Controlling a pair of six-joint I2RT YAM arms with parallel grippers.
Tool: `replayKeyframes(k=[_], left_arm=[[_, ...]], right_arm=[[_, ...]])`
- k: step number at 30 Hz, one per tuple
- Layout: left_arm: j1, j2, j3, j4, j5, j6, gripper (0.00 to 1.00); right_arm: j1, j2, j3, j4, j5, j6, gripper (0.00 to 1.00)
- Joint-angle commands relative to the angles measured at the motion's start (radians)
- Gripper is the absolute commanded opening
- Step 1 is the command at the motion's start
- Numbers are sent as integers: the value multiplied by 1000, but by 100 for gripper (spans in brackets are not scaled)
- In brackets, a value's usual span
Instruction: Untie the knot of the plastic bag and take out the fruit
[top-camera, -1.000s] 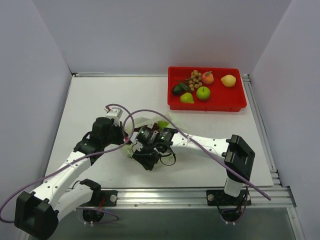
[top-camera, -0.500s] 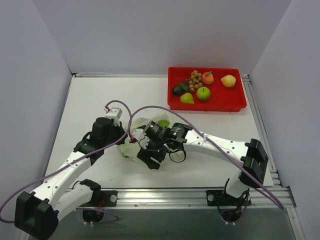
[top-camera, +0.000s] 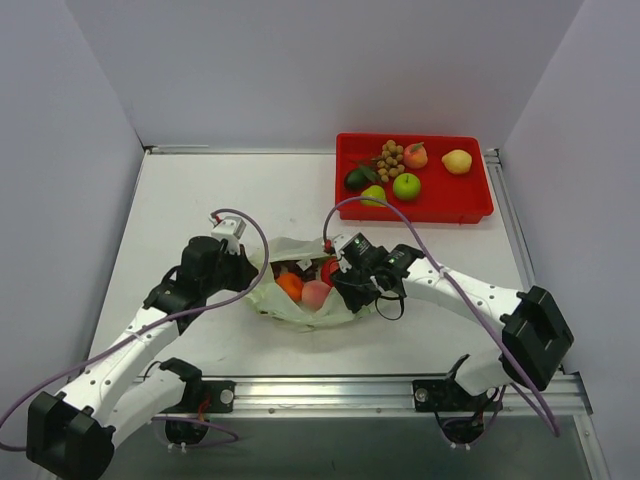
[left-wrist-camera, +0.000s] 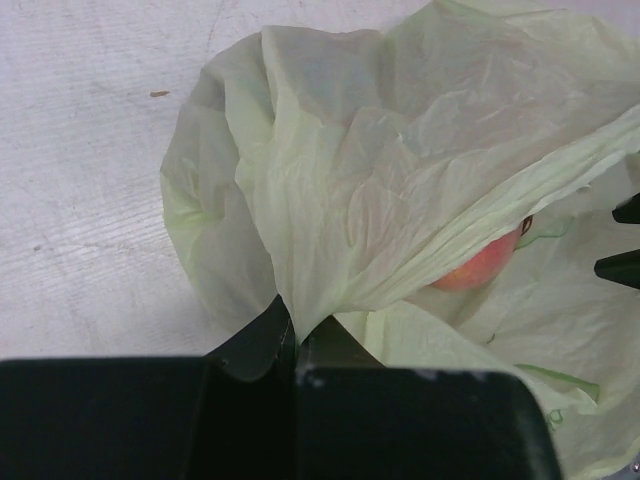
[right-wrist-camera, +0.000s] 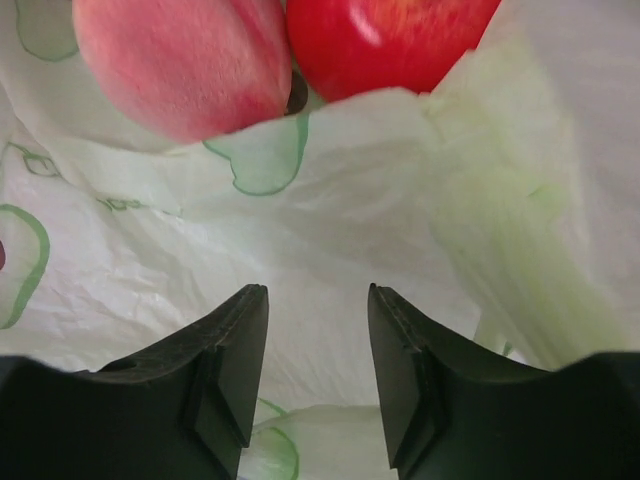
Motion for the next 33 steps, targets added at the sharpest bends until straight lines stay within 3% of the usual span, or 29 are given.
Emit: replayKeyframes(k=[1,9,22,29,33], left_arm=[[-12,-36,-4,-3,42,0,0],[-26,-33,-8,8,35,-9,0],[-26,-18,-8,6,4,-6,0],[-26,-16,-8,8,-7,-10,0],[-24,-9,-4,8,-10,-7,0]], right_arm=[[32,-68,-30,14,53,49,46],[192,-62,84,105,189,-8,68],[191,259,236,152,131,-132,90],[177,335,203,152,133,-152,91],[169,348,213,152,128,-165,80]])
